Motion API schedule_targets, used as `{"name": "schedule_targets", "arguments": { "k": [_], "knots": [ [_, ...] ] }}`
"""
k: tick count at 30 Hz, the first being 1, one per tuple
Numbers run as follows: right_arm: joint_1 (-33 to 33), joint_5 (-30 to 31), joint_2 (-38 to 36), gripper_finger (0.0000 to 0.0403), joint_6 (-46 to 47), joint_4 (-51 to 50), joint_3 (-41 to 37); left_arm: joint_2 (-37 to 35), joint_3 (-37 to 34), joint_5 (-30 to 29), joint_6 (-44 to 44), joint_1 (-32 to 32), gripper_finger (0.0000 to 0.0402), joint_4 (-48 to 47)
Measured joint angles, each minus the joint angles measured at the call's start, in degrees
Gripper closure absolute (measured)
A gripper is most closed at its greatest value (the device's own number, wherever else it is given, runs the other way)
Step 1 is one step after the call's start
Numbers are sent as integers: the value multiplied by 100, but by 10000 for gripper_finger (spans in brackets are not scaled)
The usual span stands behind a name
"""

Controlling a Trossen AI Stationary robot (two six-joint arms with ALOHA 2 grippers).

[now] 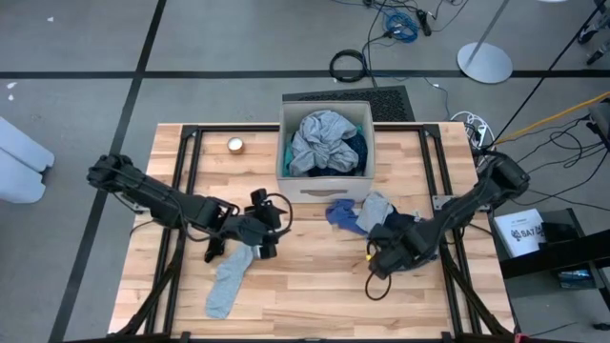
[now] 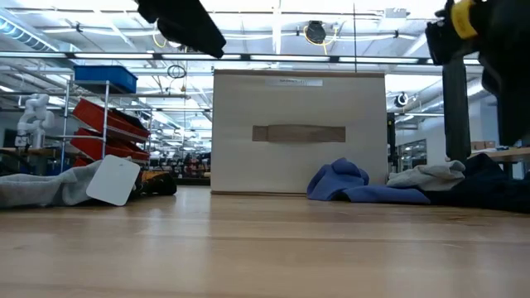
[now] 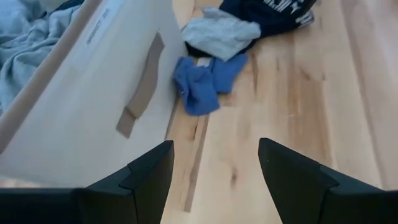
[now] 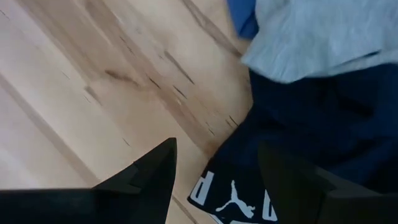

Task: Sort clothes
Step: Put the dark blue boxers into the laundry organizer

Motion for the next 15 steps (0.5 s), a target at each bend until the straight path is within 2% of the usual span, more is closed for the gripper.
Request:
{"name": "schedule_targets", "arguments": {
  "k": [6, 15],
  "knots": [
    [113, 3, 250, 193, 64, -29, 0, 0, 0, 237, 113, 0, 157, 308],
    [225, 12, 254, 193, 669, -198, -147, 0, 0, 513, 109, -14, 157, 450]
  ]
}}
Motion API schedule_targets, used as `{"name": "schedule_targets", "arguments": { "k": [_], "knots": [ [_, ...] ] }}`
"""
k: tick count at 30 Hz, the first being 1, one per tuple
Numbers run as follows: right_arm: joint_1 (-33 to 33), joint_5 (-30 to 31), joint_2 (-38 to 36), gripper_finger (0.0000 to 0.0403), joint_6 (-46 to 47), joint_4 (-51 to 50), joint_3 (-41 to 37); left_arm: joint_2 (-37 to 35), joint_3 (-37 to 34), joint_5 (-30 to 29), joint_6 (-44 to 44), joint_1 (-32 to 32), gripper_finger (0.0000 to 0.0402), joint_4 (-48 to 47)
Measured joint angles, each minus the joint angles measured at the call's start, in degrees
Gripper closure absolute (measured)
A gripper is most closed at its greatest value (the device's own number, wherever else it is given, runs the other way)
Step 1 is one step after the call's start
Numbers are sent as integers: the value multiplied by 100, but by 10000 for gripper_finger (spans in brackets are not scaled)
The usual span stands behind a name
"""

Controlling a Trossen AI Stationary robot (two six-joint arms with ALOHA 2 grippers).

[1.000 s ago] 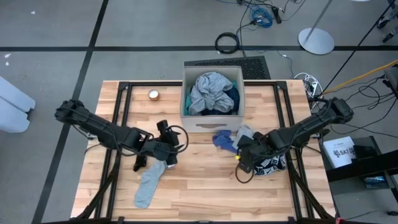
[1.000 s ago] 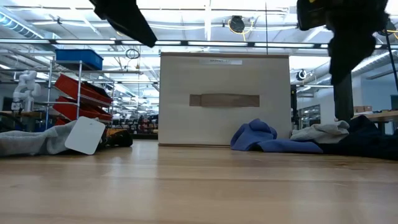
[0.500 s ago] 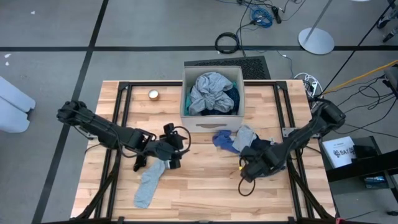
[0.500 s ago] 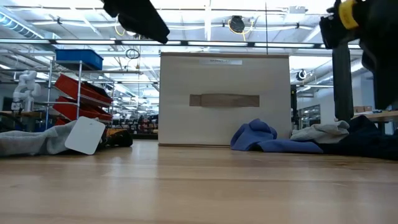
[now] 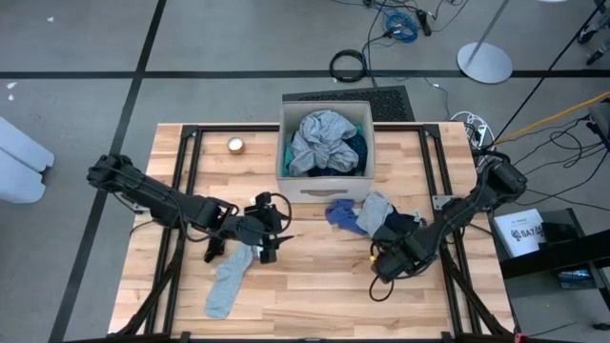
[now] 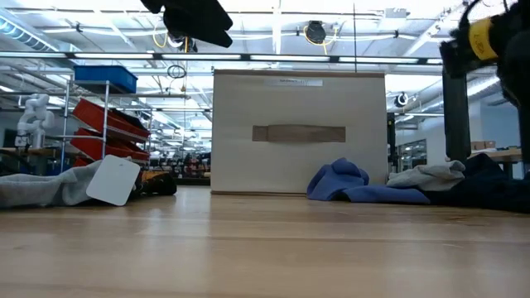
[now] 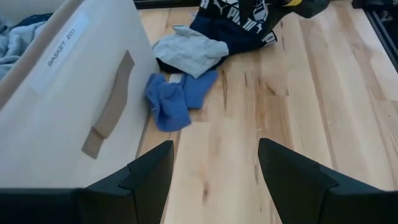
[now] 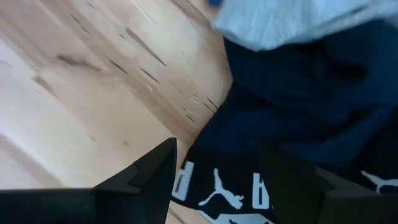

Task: Sort clothes
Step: Put the dark blue boxers into the laundry organizer

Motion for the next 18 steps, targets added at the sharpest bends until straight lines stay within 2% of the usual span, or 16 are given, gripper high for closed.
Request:
{"name": "schedule_targets", "arguments": {
  "k": [12, 18],
  "knots": [
    [95, -195, 0, 193, 249, 1417, -1049, 0, 0, 255, -18, -6, 157, 3],
    [95, -410, 0, 201, 322, 1498, -1138, 0, 0, 255, -18, -6, 157, 8]
  ]
}}
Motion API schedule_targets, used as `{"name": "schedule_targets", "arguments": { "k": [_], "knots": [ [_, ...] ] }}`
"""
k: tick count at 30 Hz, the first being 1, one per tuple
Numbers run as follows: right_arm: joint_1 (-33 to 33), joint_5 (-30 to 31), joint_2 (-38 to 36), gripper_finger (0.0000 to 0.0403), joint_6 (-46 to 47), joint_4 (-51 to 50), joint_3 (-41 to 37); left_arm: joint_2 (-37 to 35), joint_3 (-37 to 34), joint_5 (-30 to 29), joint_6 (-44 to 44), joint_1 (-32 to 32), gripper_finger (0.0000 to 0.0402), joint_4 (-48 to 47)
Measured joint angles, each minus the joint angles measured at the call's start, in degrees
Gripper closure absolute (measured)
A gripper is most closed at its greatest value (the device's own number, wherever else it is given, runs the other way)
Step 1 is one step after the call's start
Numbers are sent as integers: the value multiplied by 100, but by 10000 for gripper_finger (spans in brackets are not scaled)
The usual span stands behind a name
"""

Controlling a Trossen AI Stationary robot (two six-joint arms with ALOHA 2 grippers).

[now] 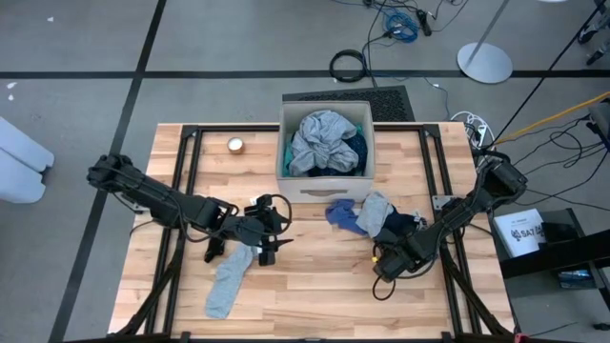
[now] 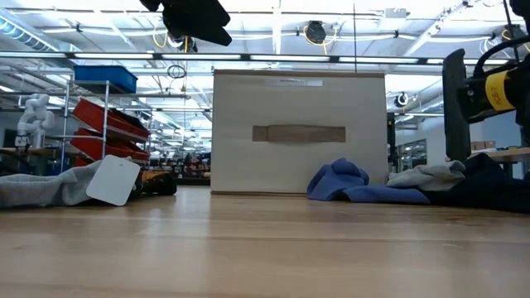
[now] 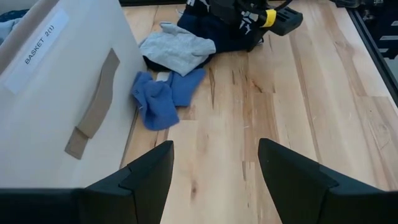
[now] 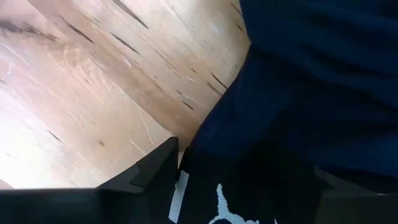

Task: Sort clothes
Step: Put the dark blue boxers into the laundry organizer

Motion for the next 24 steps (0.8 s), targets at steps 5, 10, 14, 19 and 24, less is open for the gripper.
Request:
{"name": "schedule_targets", "arguments": {
  "k": [5, 10, 14, 19, 24],
  "knots": [
    [-2, -97, 0, 256, 12, 0, 0, -2, 0, 0, -2, 0, 157, 2],
    [-4, -296, -2, 360, -111, -7, 2, -2, 0, 0, -2, 0, 157, 2],
    [-3, -257, -4, 392, -281, -27, 4, -2, 0, 0, -2, 0, 157, 2],
    [-2, -176, -2, 399, -457, -320, 317, -2, 0, 0, -2, 0, 157, 2],
    [-2, 239, -2, 400, -910, -665, 1093, -2, 0, 0, -2, 0, 157, 24]
  ]
}}
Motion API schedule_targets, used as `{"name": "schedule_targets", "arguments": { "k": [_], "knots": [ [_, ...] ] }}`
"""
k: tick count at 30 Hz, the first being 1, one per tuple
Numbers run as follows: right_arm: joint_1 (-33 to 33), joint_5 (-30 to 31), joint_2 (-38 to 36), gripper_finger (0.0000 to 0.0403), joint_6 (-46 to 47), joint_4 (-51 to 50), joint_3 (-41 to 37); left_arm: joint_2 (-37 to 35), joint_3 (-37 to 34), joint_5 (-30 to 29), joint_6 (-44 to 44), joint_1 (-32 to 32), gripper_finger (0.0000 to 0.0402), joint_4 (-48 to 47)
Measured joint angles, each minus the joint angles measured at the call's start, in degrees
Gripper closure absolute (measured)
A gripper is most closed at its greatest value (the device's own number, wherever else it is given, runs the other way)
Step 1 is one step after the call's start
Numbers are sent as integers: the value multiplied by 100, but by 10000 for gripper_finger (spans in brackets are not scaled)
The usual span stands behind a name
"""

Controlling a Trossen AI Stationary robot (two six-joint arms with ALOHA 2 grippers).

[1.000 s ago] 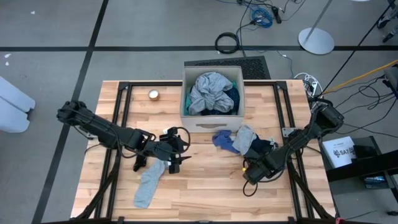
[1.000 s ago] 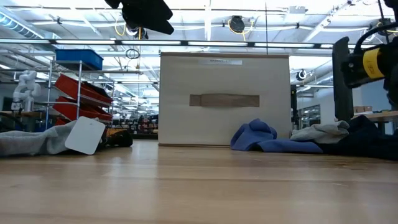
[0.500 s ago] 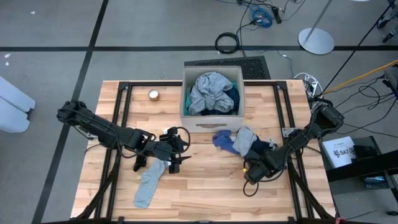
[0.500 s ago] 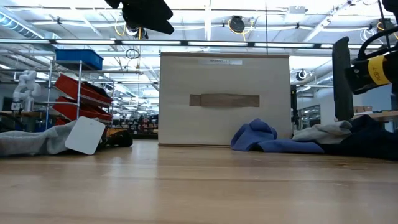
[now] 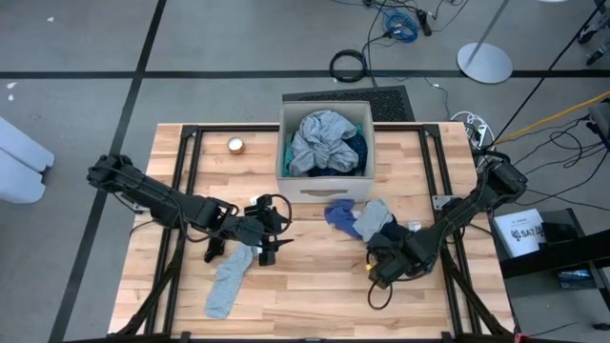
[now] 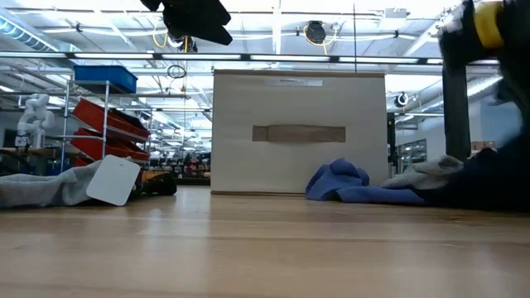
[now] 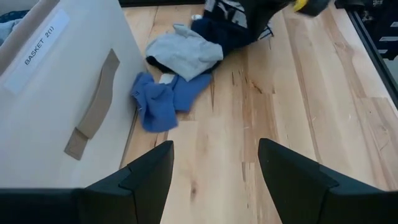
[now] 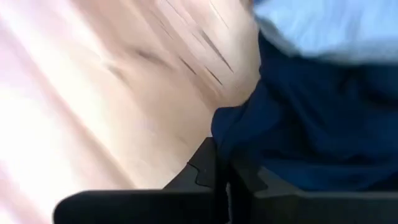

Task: Sort clothes
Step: Put the dark blue boxers into the laundry organizer

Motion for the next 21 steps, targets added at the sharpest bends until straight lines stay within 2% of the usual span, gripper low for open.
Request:
{"name": "schedule_targets", "arguments": {
  "k": [7, 11, 17, 21],
  "knots": [
    [0, 1372, 0, 401, -1230, -194, 1373, -2, 0, 12, 4, 0, 157, 172],
    [0, 1952, 0, 402, -2197, -79, 2059, -2, 0, 326, 8, 0, 157, 238],
    [-124, 2455, 0, 402, -3629, 38, 2728, -2, 0, 1016, 325, -43, 157, 805],
    [-373, 2477, 0, 402, -4496, 404, 2852, -2, 0, 1080, 467, -157, 157, 956]
  ]
}}
